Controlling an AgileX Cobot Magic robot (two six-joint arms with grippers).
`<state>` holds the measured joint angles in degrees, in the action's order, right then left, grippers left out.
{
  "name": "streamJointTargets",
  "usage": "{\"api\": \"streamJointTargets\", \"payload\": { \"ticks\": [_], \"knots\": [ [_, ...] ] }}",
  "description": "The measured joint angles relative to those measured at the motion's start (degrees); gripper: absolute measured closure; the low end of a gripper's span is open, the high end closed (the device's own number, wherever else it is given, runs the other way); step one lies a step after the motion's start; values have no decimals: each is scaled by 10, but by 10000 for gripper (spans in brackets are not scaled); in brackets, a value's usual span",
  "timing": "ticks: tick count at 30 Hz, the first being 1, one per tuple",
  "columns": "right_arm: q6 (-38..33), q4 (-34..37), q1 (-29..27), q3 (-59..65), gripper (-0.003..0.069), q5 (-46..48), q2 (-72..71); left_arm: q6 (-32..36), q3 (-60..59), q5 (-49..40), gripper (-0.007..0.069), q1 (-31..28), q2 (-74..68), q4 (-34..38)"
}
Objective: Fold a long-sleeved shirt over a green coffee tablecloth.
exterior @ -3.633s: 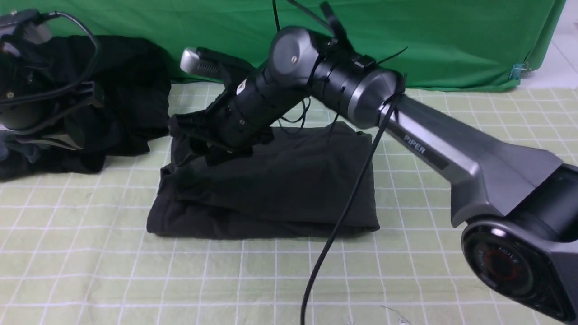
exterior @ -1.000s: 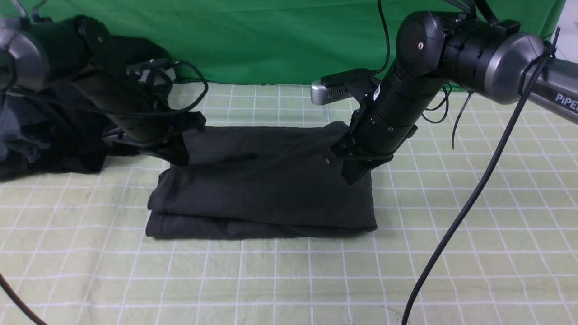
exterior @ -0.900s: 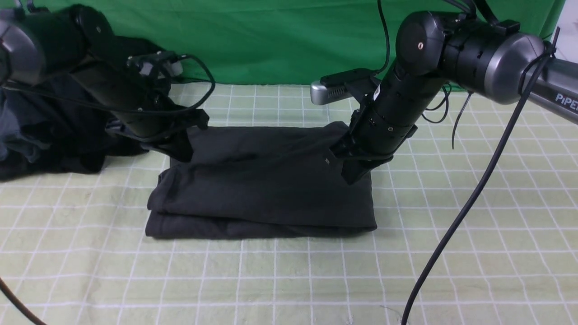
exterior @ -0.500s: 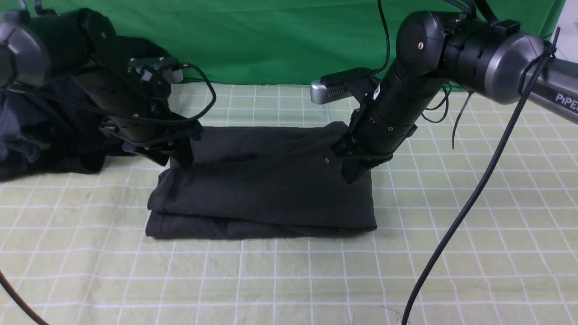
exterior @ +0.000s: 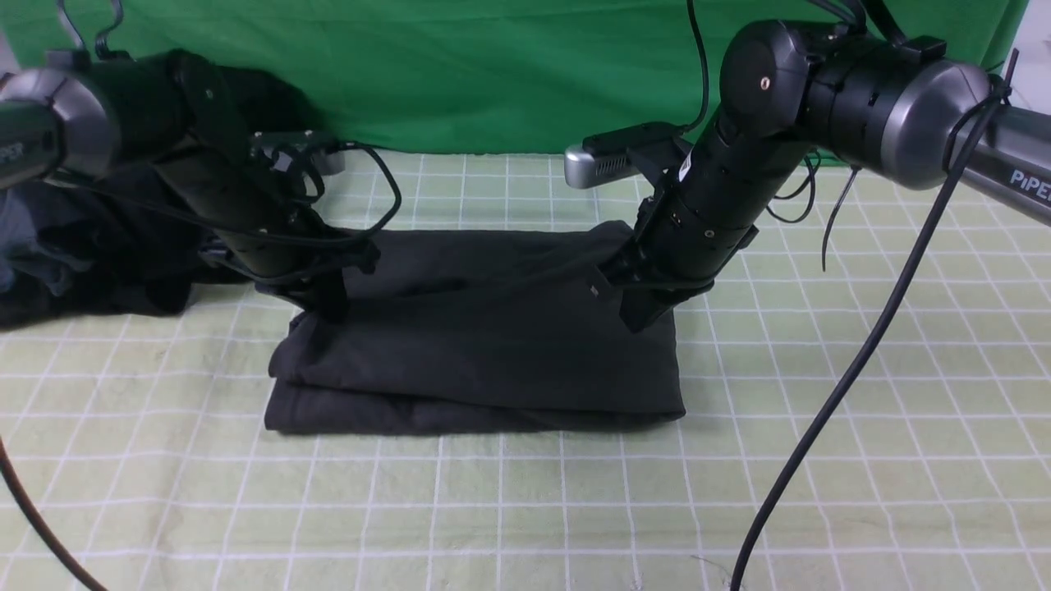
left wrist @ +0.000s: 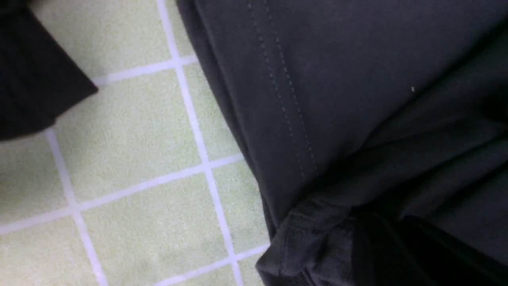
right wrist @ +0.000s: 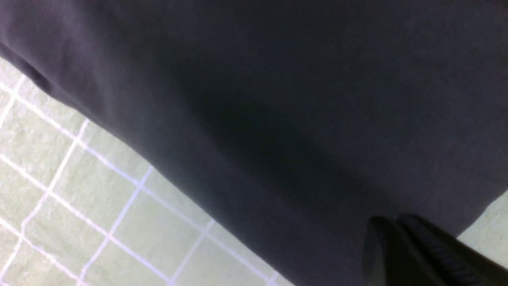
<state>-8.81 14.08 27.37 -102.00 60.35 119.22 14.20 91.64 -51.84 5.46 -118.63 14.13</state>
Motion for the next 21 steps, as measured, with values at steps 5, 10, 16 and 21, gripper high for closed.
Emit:
{"api": "streamJointTargets", "payload": {
  "ticks": [5, 10, 16, 21],
  "knots": [
    [0, 0, 0, 0, 640, -6, 0, -35, 13, -11, 603, -6, 16, -10],
    [0, 1, 0, 0, 640, -18, 0, -77, 16, -11, 603, -35, 33, -15],
    [1, 1, 0, 0, 640, -21, 0, -82, 16, -12, 603, -46, 29, -18],
    [1, 1, 0, 0, 640, -20, 0, -76, 16, -13, 585, -46, 21, -12]
  ]
}}
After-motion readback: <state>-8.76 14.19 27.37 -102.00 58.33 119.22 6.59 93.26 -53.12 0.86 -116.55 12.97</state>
